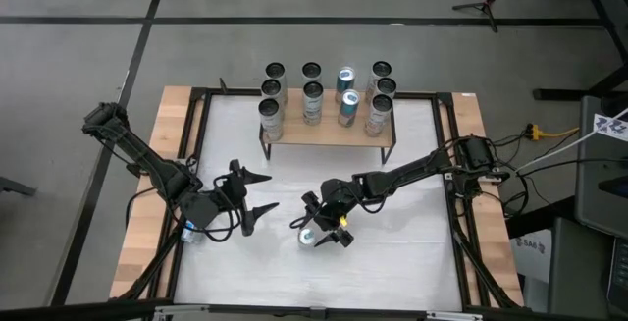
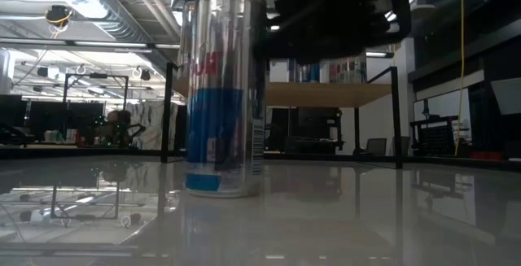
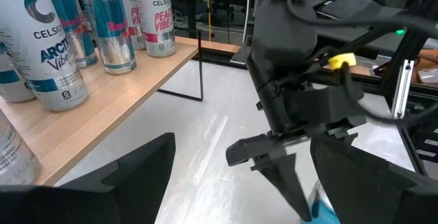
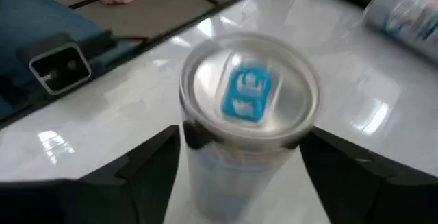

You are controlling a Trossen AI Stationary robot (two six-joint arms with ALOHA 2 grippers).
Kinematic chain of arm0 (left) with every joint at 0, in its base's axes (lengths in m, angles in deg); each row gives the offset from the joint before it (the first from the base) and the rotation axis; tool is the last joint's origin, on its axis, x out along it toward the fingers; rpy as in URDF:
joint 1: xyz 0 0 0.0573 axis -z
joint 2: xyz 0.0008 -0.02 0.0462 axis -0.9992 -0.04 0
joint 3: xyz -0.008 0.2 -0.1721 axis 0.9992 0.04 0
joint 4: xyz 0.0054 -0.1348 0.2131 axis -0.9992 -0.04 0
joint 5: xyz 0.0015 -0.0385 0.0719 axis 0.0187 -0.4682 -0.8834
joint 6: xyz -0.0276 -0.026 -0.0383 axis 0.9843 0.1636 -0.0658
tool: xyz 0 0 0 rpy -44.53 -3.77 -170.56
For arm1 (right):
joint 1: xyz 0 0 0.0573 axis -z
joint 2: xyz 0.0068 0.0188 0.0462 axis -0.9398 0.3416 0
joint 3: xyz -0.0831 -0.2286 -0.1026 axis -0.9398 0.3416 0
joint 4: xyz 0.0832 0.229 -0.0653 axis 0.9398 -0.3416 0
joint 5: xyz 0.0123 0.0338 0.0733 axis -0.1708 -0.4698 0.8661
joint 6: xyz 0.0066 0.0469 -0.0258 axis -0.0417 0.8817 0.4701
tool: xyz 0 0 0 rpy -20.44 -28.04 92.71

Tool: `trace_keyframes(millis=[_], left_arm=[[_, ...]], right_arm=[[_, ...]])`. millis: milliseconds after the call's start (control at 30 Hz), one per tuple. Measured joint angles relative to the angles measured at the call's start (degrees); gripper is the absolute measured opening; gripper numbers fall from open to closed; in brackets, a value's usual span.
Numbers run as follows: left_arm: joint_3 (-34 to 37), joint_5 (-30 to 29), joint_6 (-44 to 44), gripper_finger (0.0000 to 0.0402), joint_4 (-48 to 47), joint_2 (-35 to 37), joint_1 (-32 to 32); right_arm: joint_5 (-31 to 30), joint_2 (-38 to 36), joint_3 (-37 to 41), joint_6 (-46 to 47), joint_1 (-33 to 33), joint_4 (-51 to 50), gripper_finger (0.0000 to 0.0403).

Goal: Sort soda cans
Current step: Put the blue soda can on the shelf and align with other blue soda cans

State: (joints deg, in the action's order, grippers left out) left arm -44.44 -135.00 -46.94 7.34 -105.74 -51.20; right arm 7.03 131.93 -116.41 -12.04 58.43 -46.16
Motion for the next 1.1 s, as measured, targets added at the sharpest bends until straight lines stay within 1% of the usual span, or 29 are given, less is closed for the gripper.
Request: trace_keyframes(millis=[133,267,433,633,867,1000,1100], left_arm=[[0.00,0.00,0.00,0.0334,-0.02,0.00,0.00],[0.00,0.13,0.00,0.0334,0.00,-0.01,0.00],[0.00,1.05,0.62,0.0334,0.05,-1.36,0.00],[0.00,5.84,5.33,0.0334,0.07,-5.52,0.00],[0.00,12.95,12.60,0.0334,0.06,-11.70,0.03],[0.00,13.60,15.91,0.0334,0.07,-15.48,0.02],[0.00,13.49,18.05,0.0334,0.09,-18.27,-0.34]], right_arm=[[0.09,0.07,0.04,0.02,0.00,0.44,0.0329],[-1.87,0.05,0.03,0.02,0.00,0.41,0.0345],[-3.27,0.05,0.03,0.04,-0.02,0.66,0.0348],[-3.40,-0.13,0.03,2.78,-0.02,0.44,0.0348],[-3.42,-0.15,-0.02,4.19,-0.02,-1.05,0.0348],[-3.46,-0.19,-0.04,7.59,-0.02,-1.11,0.0348],[-4.44,-0.20,-0.04,8.31,-0.02,-1.87,0.0348]])
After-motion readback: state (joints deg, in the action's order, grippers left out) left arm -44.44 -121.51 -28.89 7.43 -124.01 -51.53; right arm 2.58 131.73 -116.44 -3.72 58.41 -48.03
